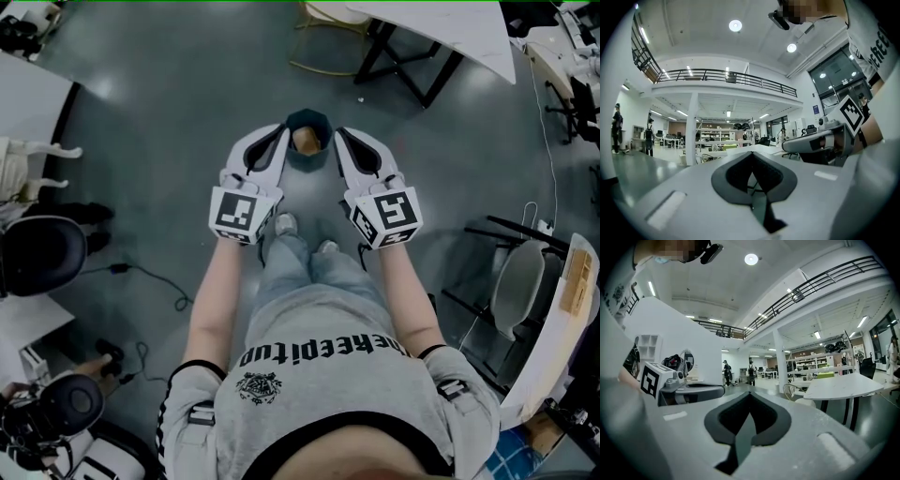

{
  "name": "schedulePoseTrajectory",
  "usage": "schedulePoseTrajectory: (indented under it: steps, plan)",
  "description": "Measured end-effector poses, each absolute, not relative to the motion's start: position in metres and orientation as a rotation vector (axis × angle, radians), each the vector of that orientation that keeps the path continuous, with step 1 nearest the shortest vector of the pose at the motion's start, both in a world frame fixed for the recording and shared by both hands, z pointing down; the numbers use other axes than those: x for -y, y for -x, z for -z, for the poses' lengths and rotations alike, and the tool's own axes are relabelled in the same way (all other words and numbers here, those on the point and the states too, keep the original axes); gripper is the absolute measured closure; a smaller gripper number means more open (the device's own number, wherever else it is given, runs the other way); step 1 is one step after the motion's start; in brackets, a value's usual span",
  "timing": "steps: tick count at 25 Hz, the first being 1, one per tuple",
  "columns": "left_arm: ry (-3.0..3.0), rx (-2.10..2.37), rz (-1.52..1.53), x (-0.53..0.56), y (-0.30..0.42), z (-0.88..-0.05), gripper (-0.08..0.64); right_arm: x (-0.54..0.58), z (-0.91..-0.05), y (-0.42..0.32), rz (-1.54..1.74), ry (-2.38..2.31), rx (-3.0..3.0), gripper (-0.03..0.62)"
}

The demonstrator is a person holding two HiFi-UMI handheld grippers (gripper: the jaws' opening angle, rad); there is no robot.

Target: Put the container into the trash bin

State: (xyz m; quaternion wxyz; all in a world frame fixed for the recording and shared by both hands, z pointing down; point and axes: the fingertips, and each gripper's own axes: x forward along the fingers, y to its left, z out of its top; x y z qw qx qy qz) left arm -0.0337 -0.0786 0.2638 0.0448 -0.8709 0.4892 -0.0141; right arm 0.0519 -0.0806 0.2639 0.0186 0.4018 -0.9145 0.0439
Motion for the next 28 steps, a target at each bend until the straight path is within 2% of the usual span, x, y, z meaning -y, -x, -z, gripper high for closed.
schedulePoseTrajectory:
  steps: [28]
  plan:
    - [2.601, -1.585, -0.012, 0.028, 0.003, -0.237, 0.54, 0.037, -0.236, -0.081, -0.122, -1.192, 2.949, 0.591]
